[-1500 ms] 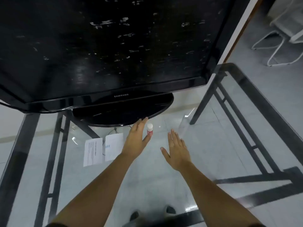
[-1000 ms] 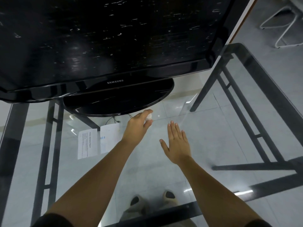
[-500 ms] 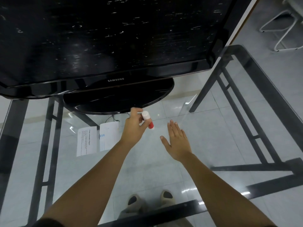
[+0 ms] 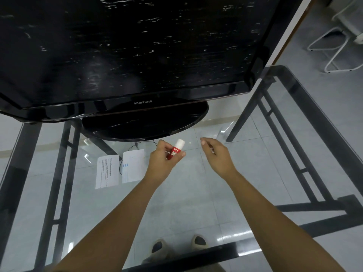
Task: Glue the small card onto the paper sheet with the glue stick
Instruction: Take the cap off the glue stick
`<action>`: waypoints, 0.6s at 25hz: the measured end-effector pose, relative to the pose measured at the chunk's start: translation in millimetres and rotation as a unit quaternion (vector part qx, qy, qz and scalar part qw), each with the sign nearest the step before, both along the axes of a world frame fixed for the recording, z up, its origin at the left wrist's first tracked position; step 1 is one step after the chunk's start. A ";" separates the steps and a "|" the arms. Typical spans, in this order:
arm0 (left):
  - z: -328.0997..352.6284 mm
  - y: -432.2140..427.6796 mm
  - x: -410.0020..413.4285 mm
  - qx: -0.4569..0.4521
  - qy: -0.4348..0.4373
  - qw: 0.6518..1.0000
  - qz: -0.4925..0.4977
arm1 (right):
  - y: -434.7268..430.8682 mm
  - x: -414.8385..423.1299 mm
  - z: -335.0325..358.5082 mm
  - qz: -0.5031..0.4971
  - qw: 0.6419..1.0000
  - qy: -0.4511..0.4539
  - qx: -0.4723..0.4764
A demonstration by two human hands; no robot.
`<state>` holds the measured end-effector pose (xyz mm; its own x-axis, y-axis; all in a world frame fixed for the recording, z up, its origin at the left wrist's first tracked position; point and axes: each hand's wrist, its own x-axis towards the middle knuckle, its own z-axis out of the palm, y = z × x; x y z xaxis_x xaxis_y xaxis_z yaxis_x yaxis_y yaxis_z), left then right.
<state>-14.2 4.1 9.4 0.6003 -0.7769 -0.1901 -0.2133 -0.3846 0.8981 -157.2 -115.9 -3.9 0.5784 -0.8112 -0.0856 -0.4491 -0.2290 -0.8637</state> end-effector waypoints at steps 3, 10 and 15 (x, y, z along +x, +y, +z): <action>2.8 0.5 -0.4 0.007 -0.054 0.998 -0.009 | 0.4 9.7 12.4 -0.007 0.999 -0.040 0.031; 2.5 -3.6 -7.7 -0.002 -0.110 0.994 -0.024 | 1.5 21.4 20.6 0.025 0.993 -0.041 0.109; 2.4 -4.5 -9.6 -0.008 -0.084 0.995 -0.046 | -1.9 27.1 21.3 0.013 0.995 -0.047 0.090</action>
